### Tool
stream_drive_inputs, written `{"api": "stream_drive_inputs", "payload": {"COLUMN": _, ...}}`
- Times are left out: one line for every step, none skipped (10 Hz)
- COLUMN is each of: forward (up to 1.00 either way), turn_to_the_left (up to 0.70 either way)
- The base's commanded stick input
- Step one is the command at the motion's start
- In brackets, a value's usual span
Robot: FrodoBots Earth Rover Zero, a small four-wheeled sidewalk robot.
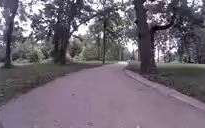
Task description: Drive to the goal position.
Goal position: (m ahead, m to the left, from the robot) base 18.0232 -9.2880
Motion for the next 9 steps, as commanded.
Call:
{"api": "stream_drive_inputs", "payload": {"forward": 0.70, "turn_to_the_left": 0.01}}
{"api": "stream_drive_inputs", "payload": {"forward": 0.70, "turn_to_the_left": 0.01}}
{"api": "stream_drive_inputs", "payload": {"forward": 0.70, "turn_to_the_left": 0.01}}
{"api": "stream_drive_inputs", "payload": {"forward": 0.70, "turn_to_the_left": 0.01}}
{"api": "stream_drive_inputs", "payload": {"forward": 0.70, "turn_to_the_left": 0.01}}
{"api": "stream_drive_inputs", "payload": {"forward": 0.70, "turn_to_the_left": 0.01}}
{"api": "stream_drive_inputs", "payload": {"forward": 0.70, "turn_to_the_left": 0.01}}
{"api": "stream_drive_inputs", "payload": {"forward": 0.70, "turn_to_the_left": 0.01}}
{"api": "stream_drive_inputs", "payload": {"forward": 0.70, "turn_to_the_left": 0.01}}
